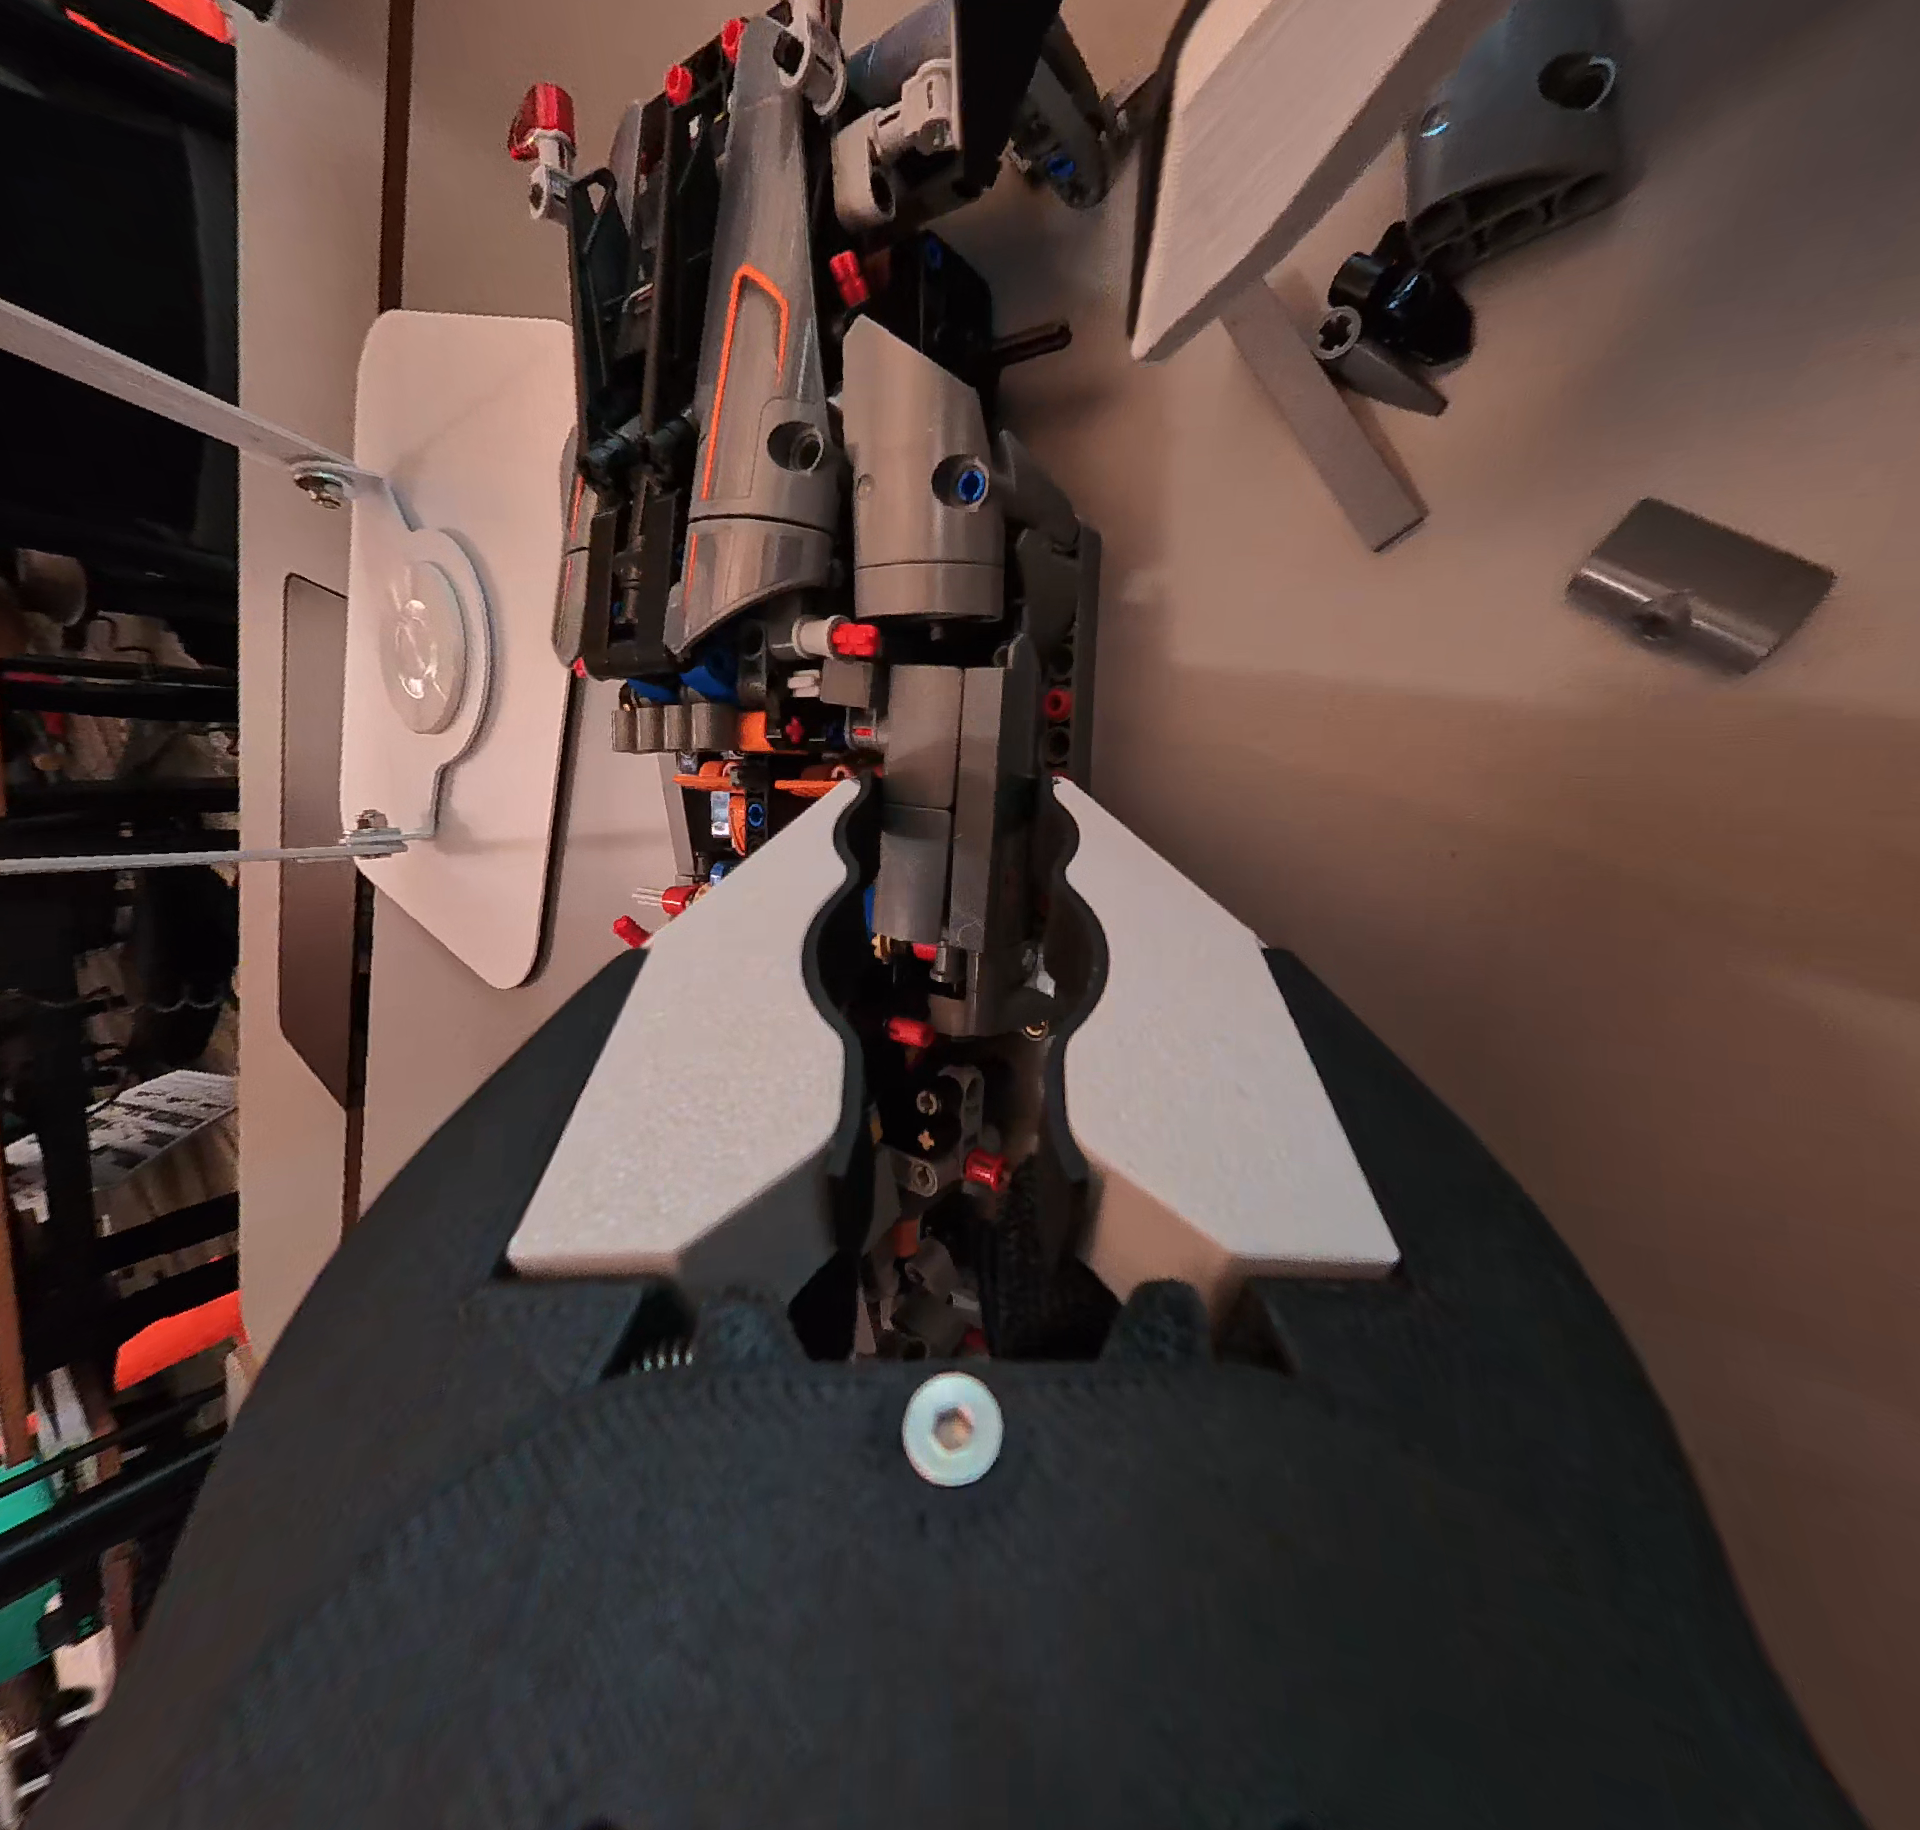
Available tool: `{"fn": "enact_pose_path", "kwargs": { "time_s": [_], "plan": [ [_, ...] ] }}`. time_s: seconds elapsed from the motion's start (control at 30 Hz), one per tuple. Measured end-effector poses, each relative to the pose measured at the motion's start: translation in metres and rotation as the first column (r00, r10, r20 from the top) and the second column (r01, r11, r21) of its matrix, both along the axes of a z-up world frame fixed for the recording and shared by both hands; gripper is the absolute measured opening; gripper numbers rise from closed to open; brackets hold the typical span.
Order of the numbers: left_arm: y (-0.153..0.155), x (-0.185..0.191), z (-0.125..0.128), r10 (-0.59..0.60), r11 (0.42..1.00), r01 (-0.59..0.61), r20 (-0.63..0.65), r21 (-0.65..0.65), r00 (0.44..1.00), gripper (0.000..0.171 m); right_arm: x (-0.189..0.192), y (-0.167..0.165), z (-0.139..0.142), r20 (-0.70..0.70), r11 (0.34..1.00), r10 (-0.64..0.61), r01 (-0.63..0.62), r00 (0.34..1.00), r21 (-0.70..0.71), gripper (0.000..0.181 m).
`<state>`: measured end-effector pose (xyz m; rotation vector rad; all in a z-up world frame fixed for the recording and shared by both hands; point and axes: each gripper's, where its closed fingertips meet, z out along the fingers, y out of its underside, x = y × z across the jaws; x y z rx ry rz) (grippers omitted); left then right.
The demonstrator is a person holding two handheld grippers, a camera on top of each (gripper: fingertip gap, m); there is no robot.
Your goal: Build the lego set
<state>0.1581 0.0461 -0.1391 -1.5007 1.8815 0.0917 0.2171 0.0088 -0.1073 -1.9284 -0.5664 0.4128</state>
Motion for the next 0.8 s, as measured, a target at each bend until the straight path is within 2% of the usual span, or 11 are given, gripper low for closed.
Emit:
{"fn": "enact_pose_path", "kwargs": {
  "time_s": [0.4,0.5,0.63,0.8],
  "plan": [
    [0.001,-0.005,0.012,0.029,0.999,-0.023,0.151,-0.046,0.988,0.026,0.000,0.000,0.003,-0.004,1.000,-0.002,0.002,1.000,0.012,0.033],
    [0.001,-0.012,0.019,0.062,0.997,-0.052,0.182,-0.057,0.981,0.040,0.001,-0.001,0.005,-0.009,1.000,-0.006,0.006,1.000,0.017,0.033],
    [-0.004,-0.019,0.028,0.085,0.996,-0.082,0.238,-0.024,0.967,0.043,0.000,-0.001,0.007,-0.012,1.000,-0.002,0.002,1.000,0.023,0.033],
    [-0.010,-0.009,0.015,0.094,0.990,-0.115,0.214,0.086,0.972,0.052,-0.003,-0.002,0.007,-0.009,1.000,0.004,-0.004,1.000,0.023,0.032]
  ]
}}
